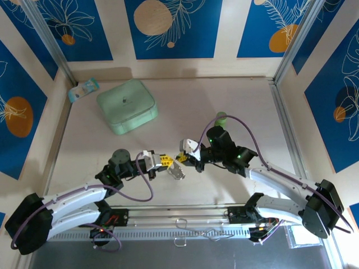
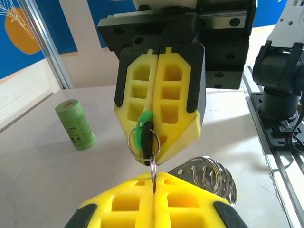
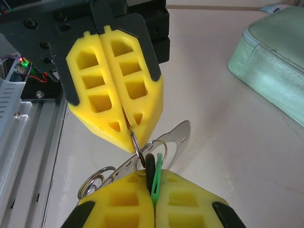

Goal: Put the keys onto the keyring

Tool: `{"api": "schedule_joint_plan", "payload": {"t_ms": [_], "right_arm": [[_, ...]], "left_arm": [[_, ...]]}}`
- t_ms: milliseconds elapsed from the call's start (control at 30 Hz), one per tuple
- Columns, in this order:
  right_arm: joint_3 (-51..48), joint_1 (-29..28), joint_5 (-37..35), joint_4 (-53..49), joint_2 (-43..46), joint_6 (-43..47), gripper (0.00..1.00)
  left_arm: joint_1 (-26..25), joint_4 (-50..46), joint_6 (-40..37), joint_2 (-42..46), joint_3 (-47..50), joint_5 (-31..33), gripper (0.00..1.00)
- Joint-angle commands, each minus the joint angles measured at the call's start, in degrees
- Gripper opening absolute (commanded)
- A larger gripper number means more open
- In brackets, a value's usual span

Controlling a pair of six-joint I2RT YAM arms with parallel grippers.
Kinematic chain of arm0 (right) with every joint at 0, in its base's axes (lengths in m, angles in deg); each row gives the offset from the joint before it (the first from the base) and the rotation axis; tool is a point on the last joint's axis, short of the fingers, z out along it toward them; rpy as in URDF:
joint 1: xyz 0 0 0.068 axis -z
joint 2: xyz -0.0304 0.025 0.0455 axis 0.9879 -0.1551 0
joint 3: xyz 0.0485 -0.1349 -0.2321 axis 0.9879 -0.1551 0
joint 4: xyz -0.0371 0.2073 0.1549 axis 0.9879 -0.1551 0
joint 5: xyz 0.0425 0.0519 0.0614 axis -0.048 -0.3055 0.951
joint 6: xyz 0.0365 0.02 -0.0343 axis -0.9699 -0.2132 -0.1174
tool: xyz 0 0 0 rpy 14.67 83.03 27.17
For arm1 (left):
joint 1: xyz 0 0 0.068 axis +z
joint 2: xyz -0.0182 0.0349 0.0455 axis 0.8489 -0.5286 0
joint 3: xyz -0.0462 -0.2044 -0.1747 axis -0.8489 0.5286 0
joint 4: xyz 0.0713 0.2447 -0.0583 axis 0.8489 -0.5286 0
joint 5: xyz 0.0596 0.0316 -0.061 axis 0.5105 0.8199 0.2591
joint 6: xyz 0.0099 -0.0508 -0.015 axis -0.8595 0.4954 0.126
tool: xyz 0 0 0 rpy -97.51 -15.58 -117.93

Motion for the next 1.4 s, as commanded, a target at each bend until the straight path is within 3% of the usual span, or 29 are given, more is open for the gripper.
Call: {"api": "schedule_joint_plan", "payload": {"t_ms": [0, 167, 233, 333, 467, 633, 800, 933, 1100, 1200, 1367], "right_arm": [[2.43, -0.46, -1.46, -2.74, 1.42, 1.85, 0.00], [3.58, -1.30, -3.23, -4.92, 1.25, 3.17, 0.00], [4.17, -1.43, -4.56, -5.57, 1.00, 3.40, 0.00], [5.41, -1.43, -6.90, -7.02, 0.31, 4.14, 0.00], [8.24, -1.59, -7.88, -8.74, -1.59, 4.66, 0.00], [12.87, -4.72, -7.27, -7.78, -6.42, 5.21, 0.00], [19.85, -8.19, -4.84, -3.25, -14.77, 4.60, 0.00], [25.18, -9.36, -2.35, 3.27, -22.55, 0.35, 0.00], [23.83, -7.29, -2.02, 10.60, -30.61, -5.75, 0.00], [21.90, -5.37, -3.54, 9.23, -33.80, -6.07, 0.00], [18.00, -3.68, -10.50, 1.91, -34.21, 1.28, 0.00]], "left_arm": [[-0.22, -3.27, -2.05, 0.79, -1.89, 0.26, 0.00], [-0.21, -3.79, -2.34, 0.39, -2.05, 2.44, 0.02], [-0.24, -1.94, -1.58, 0.36, -1.39, 4.89, 0.29], [-0.21, 4.32, 0.41, 1.20, 1.34, 10.79, 0.46], [-0.25, 10.16, 3.37, 5.03, 4.76, 26.82, 0.53], [-0.18, 2.58, 6.35, 16.39, 4.70, 52.21, 0.60], [-0.20, -9.76, 7.39, 27.57, 1.99, 63.62, 0.63], [-0.11, -18.74, 10.09, 32.82, -0.97, 69.06, 0.65], [0.02, -25.24, 17.07, 34.31, -3.04, 73.54, 0.66], [0.01, -29.12, 19.12, 32.57, -4.68, 71.62, 0.65], [0.14, -31.60, 19.88, 26.96, -7.43, 70.88, 0.66]]}}
